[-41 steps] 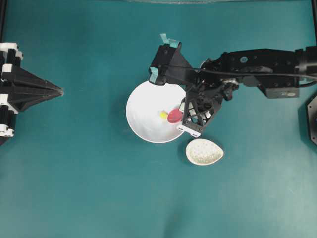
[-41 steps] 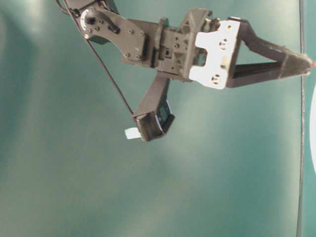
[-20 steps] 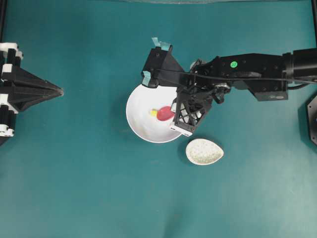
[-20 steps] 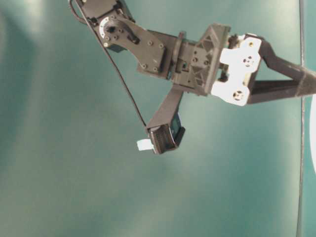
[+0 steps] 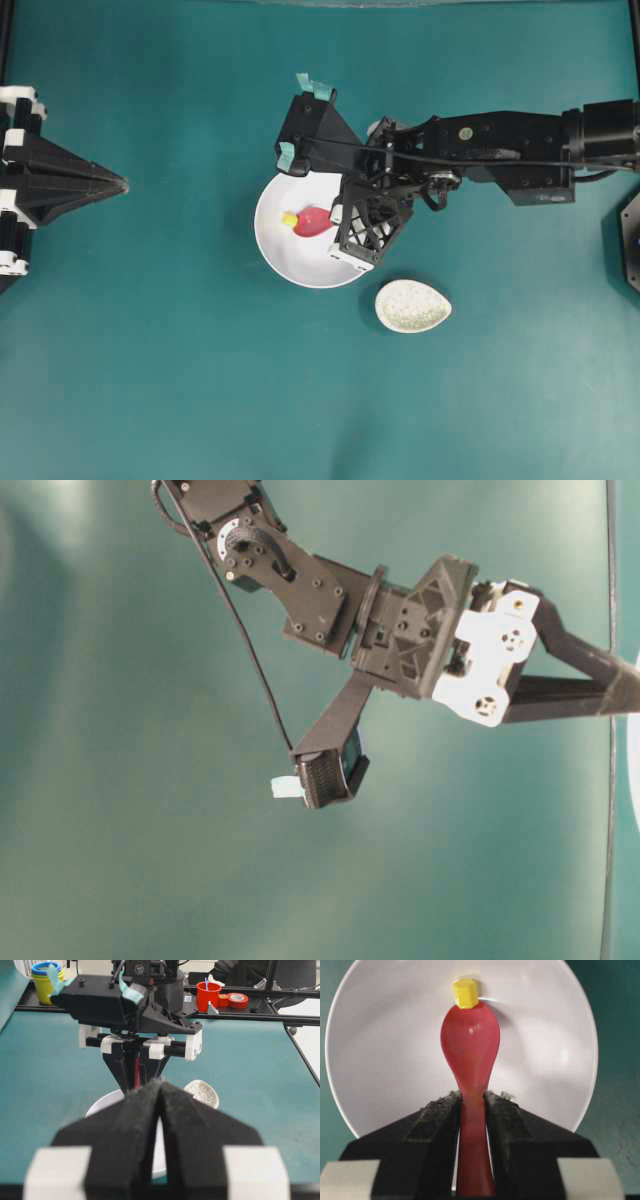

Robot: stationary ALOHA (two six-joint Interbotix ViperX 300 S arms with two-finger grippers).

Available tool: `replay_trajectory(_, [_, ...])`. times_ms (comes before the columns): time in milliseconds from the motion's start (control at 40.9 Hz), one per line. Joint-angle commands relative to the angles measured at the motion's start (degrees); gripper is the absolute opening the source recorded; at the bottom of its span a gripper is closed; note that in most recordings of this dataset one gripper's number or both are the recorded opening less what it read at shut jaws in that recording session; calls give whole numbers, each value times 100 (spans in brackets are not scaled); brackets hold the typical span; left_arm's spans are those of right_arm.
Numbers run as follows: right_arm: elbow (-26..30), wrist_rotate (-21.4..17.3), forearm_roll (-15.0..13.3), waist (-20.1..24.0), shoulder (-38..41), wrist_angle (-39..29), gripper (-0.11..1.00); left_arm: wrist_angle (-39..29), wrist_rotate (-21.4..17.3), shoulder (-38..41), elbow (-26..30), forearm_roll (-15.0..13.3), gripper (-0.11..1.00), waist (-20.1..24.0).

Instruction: Scoop the yellow hexagonal prism block from the bowl with a spoon using the right arm.

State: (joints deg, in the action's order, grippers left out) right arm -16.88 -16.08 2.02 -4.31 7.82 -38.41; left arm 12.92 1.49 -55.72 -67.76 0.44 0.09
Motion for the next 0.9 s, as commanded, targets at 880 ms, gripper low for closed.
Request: replay_trajectory(880, [-800, 9, -35, 44, -562, 1635, 23, 35, 9, 26, 167, 18, -1, 9])
